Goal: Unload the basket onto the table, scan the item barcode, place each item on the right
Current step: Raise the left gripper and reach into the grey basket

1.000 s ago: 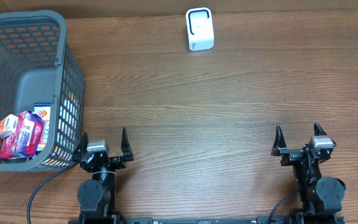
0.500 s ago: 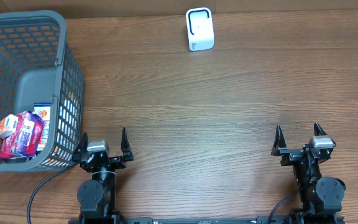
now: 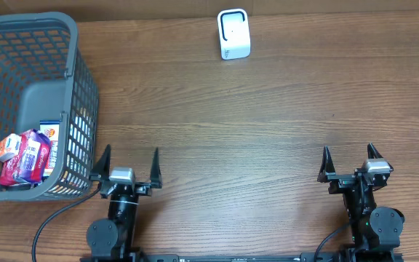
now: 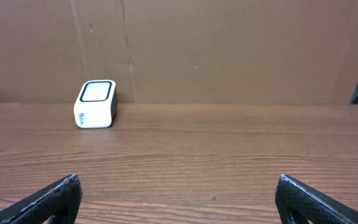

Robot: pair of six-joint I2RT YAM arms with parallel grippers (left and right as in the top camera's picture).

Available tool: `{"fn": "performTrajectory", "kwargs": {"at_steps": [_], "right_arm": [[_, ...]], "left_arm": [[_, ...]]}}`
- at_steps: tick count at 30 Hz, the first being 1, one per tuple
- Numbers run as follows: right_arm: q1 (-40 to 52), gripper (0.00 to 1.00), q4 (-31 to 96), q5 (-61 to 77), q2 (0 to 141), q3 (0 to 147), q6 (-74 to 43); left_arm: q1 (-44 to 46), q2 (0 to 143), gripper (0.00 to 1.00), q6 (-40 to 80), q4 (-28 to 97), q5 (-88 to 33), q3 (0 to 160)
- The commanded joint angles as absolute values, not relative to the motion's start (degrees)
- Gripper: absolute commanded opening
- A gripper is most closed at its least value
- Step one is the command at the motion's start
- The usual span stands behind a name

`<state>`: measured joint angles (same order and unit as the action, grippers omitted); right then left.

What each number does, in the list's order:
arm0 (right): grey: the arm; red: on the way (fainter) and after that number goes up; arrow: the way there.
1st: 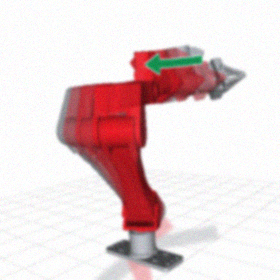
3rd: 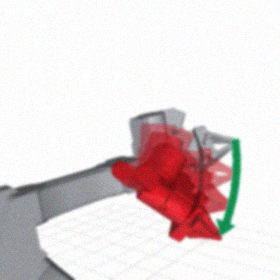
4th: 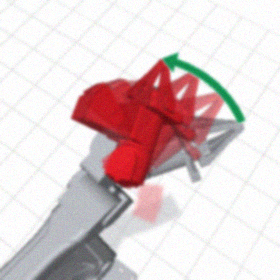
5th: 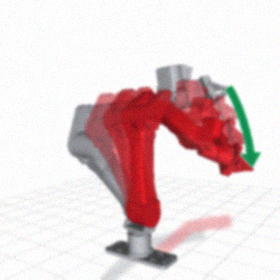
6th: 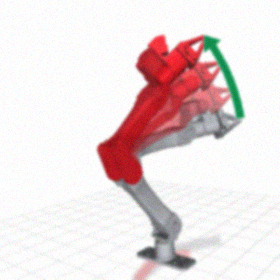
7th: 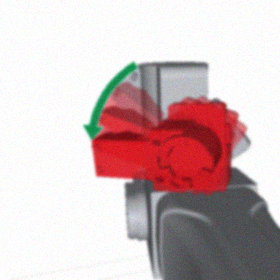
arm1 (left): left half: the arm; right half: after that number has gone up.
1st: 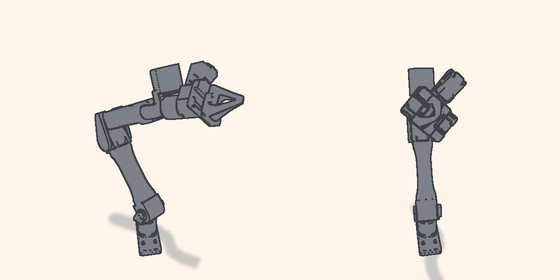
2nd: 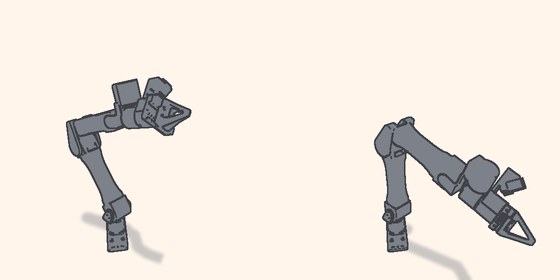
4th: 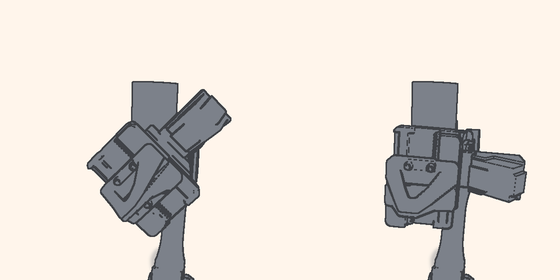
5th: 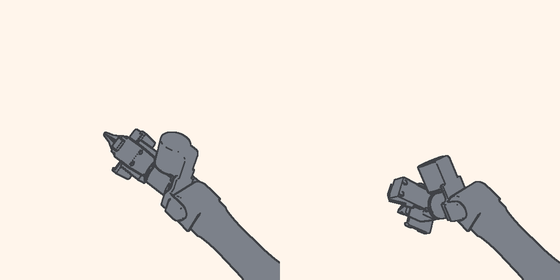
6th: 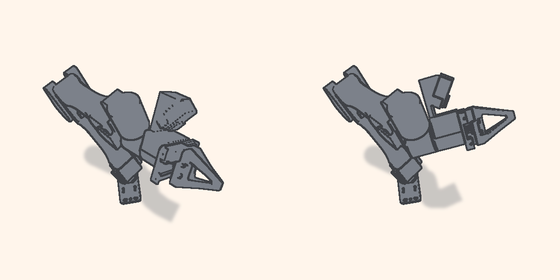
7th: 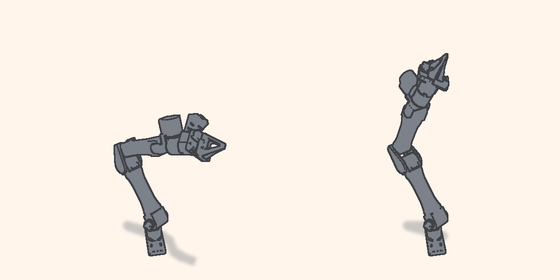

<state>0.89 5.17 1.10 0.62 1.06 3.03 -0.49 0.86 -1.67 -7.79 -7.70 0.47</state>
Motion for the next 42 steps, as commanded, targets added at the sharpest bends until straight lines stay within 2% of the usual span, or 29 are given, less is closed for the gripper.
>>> {"fn": "performTrajectory", "kwargs": {"at_steps": [1, 6, 12, 13, 16, 19, 23, 26, 31, 33, 38, 42], "right_arm": [[1.0, 1.0, 4.8, 0.7, 0.2, 0.5, 3.3], [1.0, 1.0, 4.8, 0.7, 0.2, 0.5, 3.3], [1.0, 1.0, 4.8, 0.7, 0.2, 0.5, 3.2], [1.0, 1.0, 4.8, 0.7, 0.2, 0.5, 3.2], [1.0, 1.0, 4.8, 0.7, 0.2, 0.5, 3.2], [1.0, 1.0, 4.8, 0.7, 0.2, 0.5, 3.2], [1.0, 1.0, 4.8, 0.7, 0.2, 0.5, 3.2], [1.0, 1.0, 4.8, 0.7, 0.2, 0.5, 3.2], [1.0, 1.0, 4.8, 0.7, 0.2, 0.5, 3.3], [1.0, 1.0, 4.8, 0.7, 0.2, 0.5, 3.3], [1.0, 1.0, 4.8, 0.7, 0.2, 0.5, 3.2], [1.0, 1.0, 4.8, 0.7, 0.2, 0.5, 3.3]], "left_arm": [[-0.7, 0.3, 1.0, -1.1, -12.4, -17.3, 0.3], [-0.7, 0.5, 1.0, -1.1, -12.9, -18.3, 5.5], [-0.7, 9.9, 1.0, -3.9, 5.1, -17.4, 26.0], [-0.7, 16.6, 1.0, -4.7, 13.8, -18.0, 35.5], [-0.7, 27.4, 1.0, -7.4, 25.9, -29.2, 49.6], [-0.7, 34.3, 1.0, -7.3, 30.7, -40.0, 57.7], [-0.7, 41.7, 1.0, -8.4, 32.6, -44.4, 64.8], [-0.7, 48.3, 1.0, -6.3, 39.4, -40.7, 72.8], [-0.7, 64.2, 1.0, -6.7, 65.5, -30.3, 95.8], [-0.7, 68.6, 1.0, -6.9, 71.2, -29.1, 102.2], [-0.8, 73.6, 1.0, -9.8, 75.2, -26.3, 109.8], [-4.4, 76.3, 1.0, 3.2, 77.3, -11.0, 116.2]]}}
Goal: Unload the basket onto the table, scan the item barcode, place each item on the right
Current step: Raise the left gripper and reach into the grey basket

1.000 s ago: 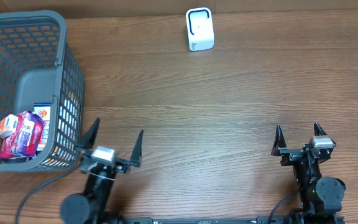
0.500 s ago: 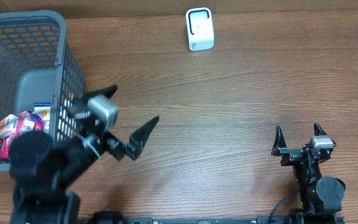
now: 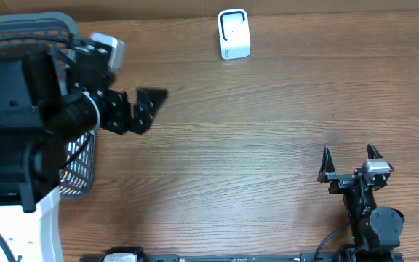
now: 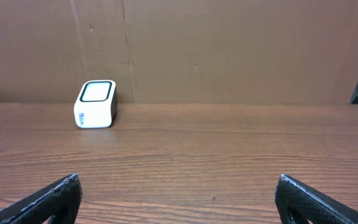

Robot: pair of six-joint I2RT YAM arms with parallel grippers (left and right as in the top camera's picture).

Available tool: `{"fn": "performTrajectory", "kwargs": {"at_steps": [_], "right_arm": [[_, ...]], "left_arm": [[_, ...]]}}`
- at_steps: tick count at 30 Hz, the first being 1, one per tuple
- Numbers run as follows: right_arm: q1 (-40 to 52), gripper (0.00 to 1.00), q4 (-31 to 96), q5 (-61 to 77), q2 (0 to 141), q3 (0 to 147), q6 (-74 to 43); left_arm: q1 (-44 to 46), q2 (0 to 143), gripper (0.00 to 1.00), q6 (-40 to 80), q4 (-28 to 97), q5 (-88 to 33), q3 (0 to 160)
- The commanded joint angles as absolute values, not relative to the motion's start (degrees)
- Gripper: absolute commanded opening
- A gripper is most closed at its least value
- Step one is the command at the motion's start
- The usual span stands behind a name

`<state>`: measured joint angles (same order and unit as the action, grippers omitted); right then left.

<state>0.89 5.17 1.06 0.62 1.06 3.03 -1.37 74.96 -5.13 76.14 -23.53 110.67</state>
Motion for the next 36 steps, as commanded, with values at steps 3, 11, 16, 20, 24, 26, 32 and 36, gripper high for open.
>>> {"fn": "performTrajectory", "kwargs": {"at_steps": [3, 11, 16, 20, 24, 26, 32, 36], "right_arm": [[1.0, 1.0, 4.8, 0.7, 0.2, 0.5, 3.2], [1.0, 1.0, 4.8, 0.7, 0.2, 0.5, 3.2], [1.0, 1.0, 4.8, 0.7, 0.2, 0.5, 3.2], [1.0, 1.0, 4.8, 0.7, 0.2, 0.5, 3.3], [1.0, 1.0, 4.8, 0.7, 0.2, 0.5, 3.2], [1.0, 1.0, 4.8, 0.7, 0.2, 0.5, 3.2], [1.0, 1.0, 4.8, 0.7, 0.2, 0.5, 3.3], [1.0, 1.0, 4.8, 0.7, 0.2, 0.5, 3.2]], "left_arm": [[-9.0, 79.0, 1.0, 3.3, 78.1, -11.2, 122.0], [-16.5, 81.0, 1.0, 2.9, 75.1, -7.2, 127.0], [-26.0, 83.7, 1.0, 5.4, 75.7, -16.3, 127.0], [-34.3, 86.8, 1.0, 5.4, 75.1, -31.3, 126.9], [-39.1, 89.6, 1.0, 6.8, 75.4, -29.1, 126.8], [-40.8, 91.4, 1.0, 11.5, 76.5, -26.7, 126.8], [-41.6, 96.9, 1.0, 13.6, 78.3, -23.8, 126.8], [-41.5, 98.3, 1.0, 13.3, 78.1, -18.5, 126.8]]}}
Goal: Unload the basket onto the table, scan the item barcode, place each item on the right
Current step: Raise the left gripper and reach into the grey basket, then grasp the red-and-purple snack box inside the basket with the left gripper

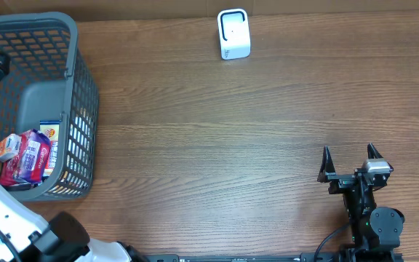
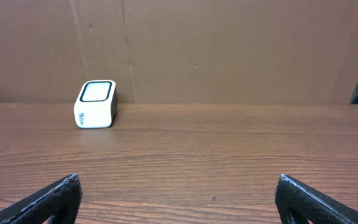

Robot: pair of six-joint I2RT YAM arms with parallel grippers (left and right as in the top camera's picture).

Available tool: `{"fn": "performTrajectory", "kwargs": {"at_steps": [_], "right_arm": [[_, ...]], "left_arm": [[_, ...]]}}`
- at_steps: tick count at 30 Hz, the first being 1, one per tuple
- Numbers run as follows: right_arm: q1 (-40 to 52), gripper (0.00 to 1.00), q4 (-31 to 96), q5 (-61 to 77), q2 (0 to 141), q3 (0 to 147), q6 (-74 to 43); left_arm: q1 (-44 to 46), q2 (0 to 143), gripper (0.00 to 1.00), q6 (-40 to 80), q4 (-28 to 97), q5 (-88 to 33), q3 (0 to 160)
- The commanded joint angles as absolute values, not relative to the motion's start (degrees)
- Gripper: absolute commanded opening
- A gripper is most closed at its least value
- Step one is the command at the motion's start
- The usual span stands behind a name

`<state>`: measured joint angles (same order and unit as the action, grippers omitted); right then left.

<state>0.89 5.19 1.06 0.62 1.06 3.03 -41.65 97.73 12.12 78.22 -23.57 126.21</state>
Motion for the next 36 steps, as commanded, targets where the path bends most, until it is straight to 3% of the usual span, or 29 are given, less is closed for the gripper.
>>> {"fn": "performTrajectory", "kwargs": {"at_steps": [1, 2, 5, 12, 19, 25, 32, 36], "right_arm": [[1.0, 1.0, 4.8, 0.7, 0.2, 0.5, 3.2], [1.0, 1.0, 4.8, 0.7, 0.2, 0.5, 3.3], [1.0, 1.0, 4.8, 0.7, 0.2, 0.5, 3.3], [1.0, 1.0, 4.8, 0.7, 0.2, 0.5, 3.2], [1.0, 1.0, 4.8, 0.7, 0.2, 0.5, 3.2], [1.0, 1.0, 4.8, 0.7, 0.2, 0.5, 3.2], [1.0, 1.0, 4.8, 0.7, 0.2, 0.5, 3.2], [1.0, 1.0, 4.8, 0.7, 0.2, 0.5, 3.2]], "left_arm": [[-41.5, 98.6, 1.0, 13.7, 78.1, -16.1, 126.8], [-41.5, 99.0, 1.0, 15.9, 78.6, -8.4, 126.8], [-41.5, 99.4, 1.0, 16.9, 79.3, -1.1, 126.6], [-41.1, 100.9, 1.0, 16.7, 80.3, -3.5, 122.8], [-40.8, 104.7, 1.0, 18.2, 78.8, 3.0, 113.3], [-40.5, 108.6, 1.0, 13.5, 77.3, 0.5, 107.3], [-40.0, 113.1, 0.88, 11.7, 77.3, 0.6, 104.7], [-40.0, 115.6, 0.87, 11.0, 78.7, 0.6, 104.7]]}}
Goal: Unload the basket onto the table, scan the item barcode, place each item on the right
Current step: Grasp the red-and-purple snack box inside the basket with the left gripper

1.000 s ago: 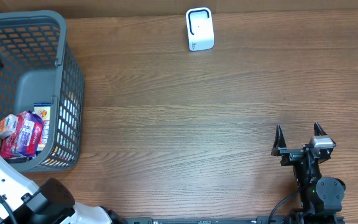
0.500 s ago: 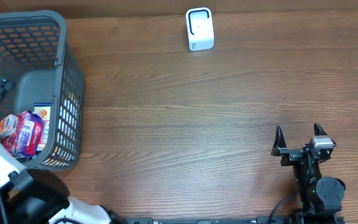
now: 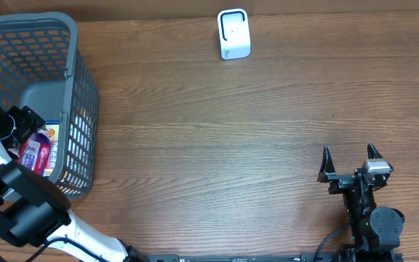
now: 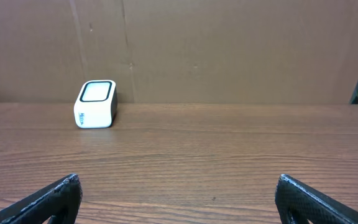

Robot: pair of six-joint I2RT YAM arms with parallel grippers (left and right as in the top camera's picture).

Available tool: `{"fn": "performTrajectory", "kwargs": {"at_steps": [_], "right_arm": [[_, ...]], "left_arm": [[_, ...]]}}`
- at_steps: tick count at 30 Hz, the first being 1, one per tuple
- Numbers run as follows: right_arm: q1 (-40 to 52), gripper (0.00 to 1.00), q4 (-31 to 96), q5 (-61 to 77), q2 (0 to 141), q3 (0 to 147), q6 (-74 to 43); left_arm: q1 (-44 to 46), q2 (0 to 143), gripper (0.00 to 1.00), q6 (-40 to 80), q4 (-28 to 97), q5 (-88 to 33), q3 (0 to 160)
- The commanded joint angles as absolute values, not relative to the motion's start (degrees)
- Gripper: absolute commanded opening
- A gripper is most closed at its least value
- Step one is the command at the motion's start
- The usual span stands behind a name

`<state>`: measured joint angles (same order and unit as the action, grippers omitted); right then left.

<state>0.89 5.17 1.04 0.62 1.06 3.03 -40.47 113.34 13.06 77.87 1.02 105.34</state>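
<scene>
The white barcode scanner (image 3: 233,34) stands at the table's far edge; the right wrist view shows the scanner (image 4: 96,104) ahead on the left. Snack items lie in the grey basket (image 3: 75,44) at the left: a pink-purple packet (image 3: 35,156) and a blue-white box (image 3: 50,132). My left gripper (image 3: 22,121) is down inside the basket, right over these items; the overhead view does not show how its jaws stand. My right gripper (image 3: 349,154) rests open near the front right edge; in its wrist view the gripper (image 4: 178,180) holds nothing.
The left arm's white and black links (image 3: 17,196) reach up along the basket's left side. A brown cardboard wall (image 4: 229,50) stands behind the table's far edge.
My left gripper was at the picture's left edge above the basket's far part; now it is lower, inside the basket over the items, hiding the orange-white box. The right arm has not moved.
Both grippers first rested open at the front edge. Then the left arm stood raised over the basket's right side. After that only its tip showed at the left edge, and now its gripper is down among the basket's items. The right arm stayed still.
</scene>
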Motion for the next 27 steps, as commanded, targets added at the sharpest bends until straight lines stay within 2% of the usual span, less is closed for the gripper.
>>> {"fn": "performTrajectory", "kwargs": {"at_steps": [1, 4, 7, 27], "right_arm": [[1.0, 1.0, 4.8, 0.7, 0.2, 0.5, 3.2], [1.0, 1.0, 4.8, 0.7, 0.2, 0.5, 3.3], [1.0, 1.0, 4.8, 0.7, 0.2, 0.5, 3.2], [1.0, 1.0, 4.8, 0.7, 0.2, 0.5, 3.2]], "left_arm": [[-39.9, 116.2, 0.85, 10.7, 79.0, 0.7, 104.7], [-39.8, 117.0, 0.81, 10.7, 79.5, 2.3, 104.6], [-39.8, 117.0, 0.7, 10.7, 79.5, 3.6, 104.4], [-39.6, 117.0, 0.71, 10.7, 80.8, 3.4, 102.0]]}}
